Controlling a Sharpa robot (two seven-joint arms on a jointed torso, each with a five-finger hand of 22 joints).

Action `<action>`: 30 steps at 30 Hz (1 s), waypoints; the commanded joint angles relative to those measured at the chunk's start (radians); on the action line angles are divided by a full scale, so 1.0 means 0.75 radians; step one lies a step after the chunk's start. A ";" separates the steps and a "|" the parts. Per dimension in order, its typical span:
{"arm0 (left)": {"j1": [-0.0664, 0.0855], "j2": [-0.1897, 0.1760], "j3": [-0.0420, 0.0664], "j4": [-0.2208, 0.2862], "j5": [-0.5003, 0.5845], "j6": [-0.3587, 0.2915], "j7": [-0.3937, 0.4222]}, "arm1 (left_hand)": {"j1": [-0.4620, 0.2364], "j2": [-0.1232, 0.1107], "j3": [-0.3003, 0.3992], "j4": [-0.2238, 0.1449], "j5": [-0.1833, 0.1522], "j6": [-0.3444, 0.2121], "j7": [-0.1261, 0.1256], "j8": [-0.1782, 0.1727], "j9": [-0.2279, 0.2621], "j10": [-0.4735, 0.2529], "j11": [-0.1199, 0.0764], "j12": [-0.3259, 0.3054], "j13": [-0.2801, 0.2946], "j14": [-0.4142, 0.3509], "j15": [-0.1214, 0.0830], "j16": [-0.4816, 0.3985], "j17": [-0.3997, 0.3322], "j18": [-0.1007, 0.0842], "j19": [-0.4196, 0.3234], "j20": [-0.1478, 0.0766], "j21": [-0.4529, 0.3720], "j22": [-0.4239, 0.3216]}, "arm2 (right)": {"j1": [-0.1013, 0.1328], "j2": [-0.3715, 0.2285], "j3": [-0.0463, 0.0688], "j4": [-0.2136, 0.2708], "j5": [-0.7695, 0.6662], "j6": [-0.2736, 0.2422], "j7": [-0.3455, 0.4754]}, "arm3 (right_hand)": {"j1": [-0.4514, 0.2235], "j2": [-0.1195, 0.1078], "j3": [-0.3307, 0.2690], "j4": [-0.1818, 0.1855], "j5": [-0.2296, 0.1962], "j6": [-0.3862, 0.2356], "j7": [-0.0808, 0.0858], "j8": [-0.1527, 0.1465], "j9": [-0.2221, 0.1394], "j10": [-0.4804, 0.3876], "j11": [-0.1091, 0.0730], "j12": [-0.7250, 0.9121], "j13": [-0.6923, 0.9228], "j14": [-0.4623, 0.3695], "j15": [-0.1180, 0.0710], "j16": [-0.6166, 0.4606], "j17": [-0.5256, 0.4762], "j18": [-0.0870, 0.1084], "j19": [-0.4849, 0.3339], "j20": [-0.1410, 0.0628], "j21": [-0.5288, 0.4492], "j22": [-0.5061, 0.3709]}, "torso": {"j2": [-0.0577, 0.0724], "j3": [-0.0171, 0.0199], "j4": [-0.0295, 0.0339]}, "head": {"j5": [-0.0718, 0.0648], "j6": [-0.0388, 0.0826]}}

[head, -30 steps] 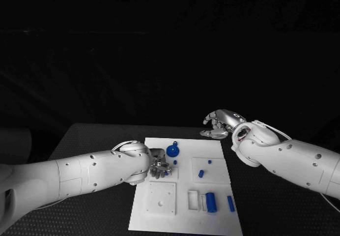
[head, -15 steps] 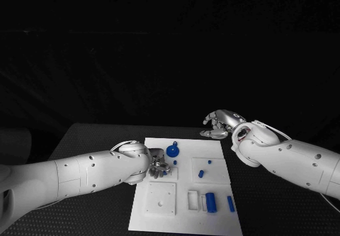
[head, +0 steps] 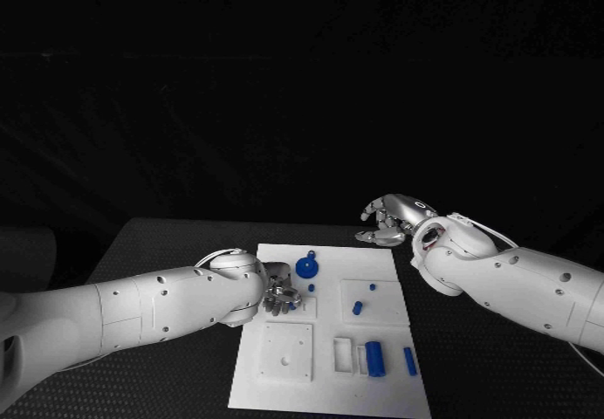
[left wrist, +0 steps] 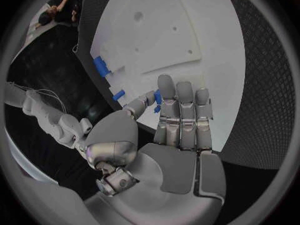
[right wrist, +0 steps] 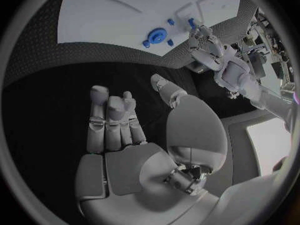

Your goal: Assemble the parts on the task board

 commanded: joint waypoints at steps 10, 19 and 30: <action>-0.012 0.001 -0.008 -0.004 -0.002 0.058 -0.028 | 0.034 0.032 0.008 -0.011 0.007 0.093 -0.089 0.008 0.002 -0.034 -0.035 0.010 0.002 0.000 -0.001 0.006 -0.001 0.001 0.010 -0.105 0.010 0.024 | -0.001 -0.001 0.001 0.002 -0.005 0.014 0.003 | 0.012 0.003 0.001 0.010 -0.009 -0.010 0.016 0.006 -0.002 -0.005 0.000 0.009 -0.002 0.003 -0.005 -0.004 -0.002 0.051 0.002 -0.012 -0.004 0.023 | 0.000 0.0015 -0.0001 | 0.002 -0.003; -0.013 -0.001 -0.009 -0.004 -0.002 0.065 -0.029 | 0.034 0.035 0.009 -0.012 0.011 0.093 -0.089 0.009 0.004 -0.034 -0.035 0.012 0.003 0.000 -0.001 0.008 -0.002 0.001 0.009 -0.104 0.011 0.024 | -0.001 -0.002 0.001 0.003 -0.005 0.015 0.003 | 0.013 0.003 0.001 0.010 -0.009 -0.011 0.016 0.006 -0.002 -0.005 0.000 0.010 -0.003 0.003 -0.005 -0.004 -0.002 0.051 0.002 -0.012 -0.005 0.023 | -0.001 0.0018 0.0001 | 0.004 -0.003; -0.013 -0.001 -0.009 -0.006 -0.002 0.073 -0.030 | 0.034 0.036 0.009 -0.014 0.013 0.093 -0.089 0.010 0.004 -0.035 -0.035 0.013 0.004 0.000 -0.001 0.009 -0.002 0.002 0.009 -0.104 0.011 0.024 | -0.001 -0.002 0.001 0.003 -0.005 0.015 0.003 | 0.013 0.003 0.001 0.011 -0.009 -0.011 0.016 0.006 -0.002 -0.005 0.000 0.010 -0.004 0.003 -0.005 -0.004 -0.002 0.051 0.002 -0.012 -0.005 0.023 | 0.000 0.0012 -0.0007 | 0.006 -0.004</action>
